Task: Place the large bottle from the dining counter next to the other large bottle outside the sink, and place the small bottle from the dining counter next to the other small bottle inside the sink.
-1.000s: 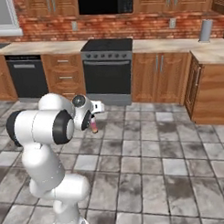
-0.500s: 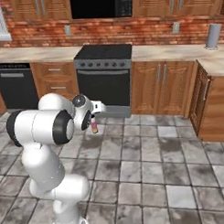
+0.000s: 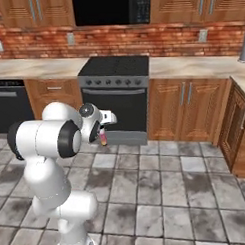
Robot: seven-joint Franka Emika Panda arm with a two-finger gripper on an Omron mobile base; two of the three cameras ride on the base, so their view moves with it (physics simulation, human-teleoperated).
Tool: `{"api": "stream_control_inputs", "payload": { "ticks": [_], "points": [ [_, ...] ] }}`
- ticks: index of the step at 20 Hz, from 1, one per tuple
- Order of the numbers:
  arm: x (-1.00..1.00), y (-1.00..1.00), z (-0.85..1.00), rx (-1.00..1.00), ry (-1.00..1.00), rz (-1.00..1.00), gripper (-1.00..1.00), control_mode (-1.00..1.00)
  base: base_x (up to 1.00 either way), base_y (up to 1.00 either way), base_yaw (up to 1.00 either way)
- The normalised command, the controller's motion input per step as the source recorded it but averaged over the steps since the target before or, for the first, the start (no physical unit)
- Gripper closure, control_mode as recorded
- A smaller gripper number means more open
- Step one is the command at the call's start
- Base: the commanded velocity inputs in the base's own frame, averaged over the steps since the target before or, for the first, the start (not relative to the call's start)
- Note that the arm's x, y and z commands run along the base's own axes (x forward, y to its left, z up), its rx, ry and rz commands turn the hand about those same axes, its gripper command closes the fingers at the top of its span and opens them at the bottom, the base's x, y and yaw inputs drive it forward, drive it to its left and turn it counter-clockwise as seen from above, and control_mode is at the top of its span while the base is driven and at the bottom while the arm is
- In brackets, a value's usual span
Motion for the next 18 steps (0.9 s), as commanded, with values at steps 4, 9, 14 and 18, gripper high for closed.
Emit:
{"api": "stream_control_inputs", "payload": {
  "ticks": [4, 9, 14, 18],
  "points": [
    [0.00, 0.00, 0.00, 0.00, 0.00, 0.00, 1.00, 1.00, 0.81, 0.76, 0.00],
    [0.00, 0.00, 0.00, 0.00, 0.00, 0.00, 1.00, 1.00, 0.82, 0.88, 0.00],
    [0.00, 0.00, 0.00, 0.00, 0.00, 0.00, 1.00, 1.00, 0.84, 0.95, 0.00],
    [0.00, 0.00, 0.00, 0.00, 0.00, 0.00, 1.00, 1.00, 0.75, 0.99, 0.00]
  ]
}}
